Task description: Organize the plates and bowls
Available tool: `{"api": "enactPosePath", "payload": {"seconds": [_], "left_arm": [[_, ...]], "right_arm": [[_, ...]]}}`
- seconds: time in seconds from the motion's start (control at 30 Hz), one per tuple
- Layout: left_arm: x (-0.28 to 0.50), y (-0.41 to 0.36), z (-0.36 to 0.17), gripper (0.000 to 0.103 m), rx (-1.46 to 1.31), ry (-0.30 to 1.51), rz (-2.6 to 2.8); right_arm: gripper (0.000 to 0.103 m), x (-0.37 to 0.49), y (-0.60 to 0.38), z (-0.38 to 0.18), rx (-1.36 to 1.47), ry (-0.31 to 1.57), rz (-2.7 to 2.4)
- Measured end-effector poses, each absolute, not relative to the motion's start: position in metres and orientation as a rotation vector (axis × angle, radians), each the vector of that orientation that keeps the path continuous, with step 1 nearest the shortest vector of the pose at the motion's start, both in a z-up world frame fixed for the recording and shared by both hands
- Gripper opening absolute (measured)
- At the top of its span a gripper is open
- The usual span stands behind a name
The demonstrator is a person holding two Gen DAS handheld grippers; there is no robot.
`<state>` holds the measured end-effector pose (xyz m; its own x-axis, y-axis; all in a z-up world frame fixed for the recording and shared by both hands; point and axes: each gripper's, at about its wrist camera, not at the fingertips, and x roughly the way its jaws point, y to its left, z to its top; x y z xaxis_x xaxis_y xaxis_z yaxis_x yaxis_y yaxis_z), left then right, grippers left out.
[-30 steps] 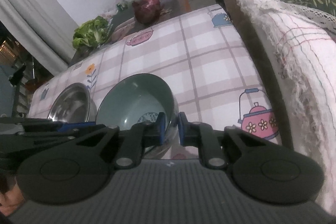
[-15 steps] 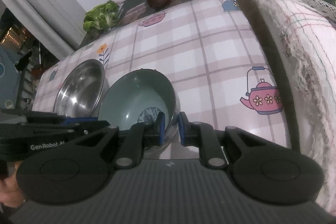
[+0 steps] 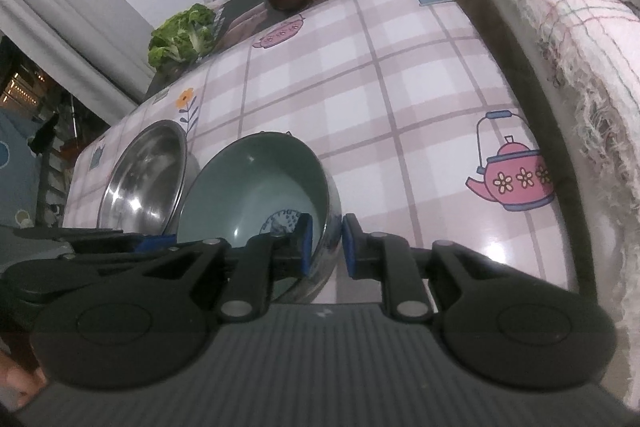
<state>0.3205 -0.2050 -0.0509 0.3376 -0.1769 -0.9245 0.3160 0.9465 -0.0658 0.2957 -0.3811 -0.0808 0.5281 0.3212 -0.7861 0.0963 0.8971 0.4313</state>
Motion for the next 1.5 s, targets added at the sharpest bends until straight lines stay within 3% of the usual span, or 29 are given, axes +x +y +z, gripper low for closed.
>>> {"api": "enactPosePath", "payload": {"seconds": [0.9, 1.5], "left_arm": [[0.309, -0.2, -0.022, 0.019, 0.119, 1.136, -0.322], [0.313, -0.132, 0.019, 0.019, 0.036, 1.069, -0.245]], "right_arm": [[0.016, 0.288, -0.378, -0.053, 0.455, 0.991, 0.112], [0.016, 0.305, -0.318, 0.001, 0.382, 0.941, 0.178]]}}
